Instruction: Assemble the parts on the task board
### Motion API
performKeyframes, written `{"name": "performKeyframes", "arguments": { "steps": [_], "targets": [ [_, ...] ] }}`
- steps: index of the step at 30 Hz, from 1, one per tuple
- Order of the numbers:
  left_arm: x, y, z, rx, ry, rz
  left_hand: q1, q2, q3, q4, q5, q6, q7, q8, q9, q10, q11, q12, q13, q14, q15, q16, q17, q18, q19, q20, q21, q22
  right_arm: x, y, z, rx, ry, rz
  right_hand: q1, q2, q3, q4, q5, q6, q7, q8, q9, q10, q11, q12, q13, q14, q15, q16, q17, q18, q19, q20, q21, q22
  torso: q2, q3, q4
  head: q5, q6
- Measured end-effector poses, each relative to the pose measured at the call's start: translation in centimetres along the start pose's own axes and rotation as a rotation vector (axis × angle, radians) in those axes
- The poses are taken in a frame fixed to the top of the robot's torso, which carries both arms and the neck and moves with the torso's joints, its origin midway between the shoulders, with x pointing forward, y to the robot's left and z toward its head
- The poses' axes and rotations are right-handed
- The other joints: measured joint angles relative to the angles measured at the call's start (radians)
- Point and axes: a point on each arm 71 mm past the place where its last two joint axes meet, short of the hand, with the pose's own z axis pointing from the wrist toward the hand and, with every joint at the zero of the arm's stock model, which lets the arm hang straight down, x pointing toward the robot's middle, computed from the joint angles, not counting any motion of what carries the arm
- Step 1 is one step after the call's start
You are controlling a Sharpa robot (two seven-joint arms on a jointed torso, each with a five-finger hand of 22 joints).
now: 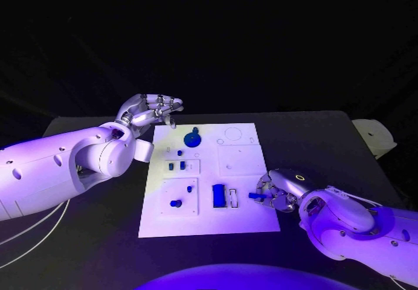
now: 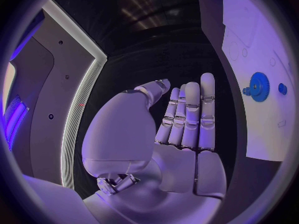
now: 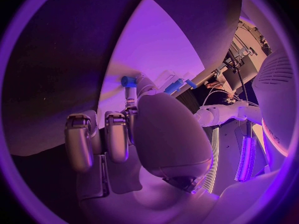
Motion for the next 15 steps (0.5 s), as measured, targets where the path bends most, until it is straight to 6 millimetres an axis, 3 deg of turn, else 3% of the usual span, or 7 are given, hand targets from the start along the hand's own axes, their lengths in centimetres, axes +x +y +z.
{"name": "performKeyframes", "arguments": {
  "steps": [2,4,6,9,15],
  "targets": [
    [0.01,0.0,0.01,0.0,0.0,0.0,0.0,0.0,0.0,0.0,0.0,0.0,0.0,0.0,0.0,0.0,0.0,0.0,0.0,0.0,0.0,0.0,0.0,0.0,0.0,0.0,0.0,0.0,0.01,0.06,-0.04,0.001,-0.001,0.002,-0.003,0.002,0.028,0.025,0.038,0.0,0.0,0.0,0.006,0.002,-0.002,0.0,-0.021,0.0,0.0,0.0,0.0,0.0,0.0,0.0,0.001,0.0,0.0,0.0,-0.0003,0.001,0.0],
    [0.03,0.0,0.01,0.0,0.001,0.0,0.0,0.0,0.0,0.0,0.0,0.0,0.0,0.0,0.001,0.0,0.0,0.0,0.0,0.0,0.0,0.0,0.0,0.0,0.0,0.0,0.0,0.0,0.03,0.05,-0.14,0.007,-0.001,0.014,-0.023,-0.011,0.073,0.028,0.073,0.0,-0.001,0.006,0.011,0.002,-0.002,0.0,-0.075,0.0,0.0,0.003,0.0,0.0,0.0,0.0,0.005,0.0,0.0,0.0,-0.0003,0.001,0.0],
    [0.05,0.01,0.03,0.0,0.001,0.0,0.0,0.0,0.0,0.0,0.0,0.0,0.0,0.0,0.001,0.0,0.0,0.0,0.0,0.0,0.0,0.0,0.0,0.0,0.0,0.0,0.0,0.0,0.05,0.02,-0.25,0.018,-0.001,0.038,-0.066,-0.026,0.132,0.027,0.088,-0.002,-0.002,0.01,0.018,0.005,-0.005,-0.001,-0.133,0.0,0.0,0.004,0.0,0.0,0.0,-0.004,0.005,0.0,0.0,0.0002,-0.0003,0.002,0.0],
    [0.08,0.02,0.05,-0.001,0.002,0.001,0.0,0.0,0.0,0.0,0.0,0.0,0.0,0.0,0.001,0.0,0.0,0.0,0.0,0.0,0.0,0.0,0.0,0.0,0.0,0.0,0.0,0.0,0.14,0.13,-0.43,0.035,0.008,0.084,-0.112,-0.033,0.181,0.03,0.1,-0.003,-0.001,0.01,0.018,0.003,-0.003,-0.006,-0.14,0.0,0.0,0.004,0.0,0.0,0.0,-0.004,0.005,0.0,0.0,0.0004,-0.0001,0.002,0.001],
    [0.15,0.04,0.08,-0.003,0.005,0.0,0.0,0.0,0.0,0.0,0.0,0.0,0.0,0.0,0.001,0.0,0.0,0.0,0.0,0.0,0.0,0.0,-0.001,0.0,0.0,0.0,0.0,0.0,0.13,0.58,-0.61,0.061,0.024,0.172,-0.158,-0.059,0.246,0.031,0.156,-0.015,0.0,0.01,0.018,0.003,-0.003,-0.003,-0.135,0.0,0.0,0.004,0.0,0.0,0.0,-0.004,0.005,0.0,0.0,0.0004,0.0002,0.001,0.001]
  ]
}}
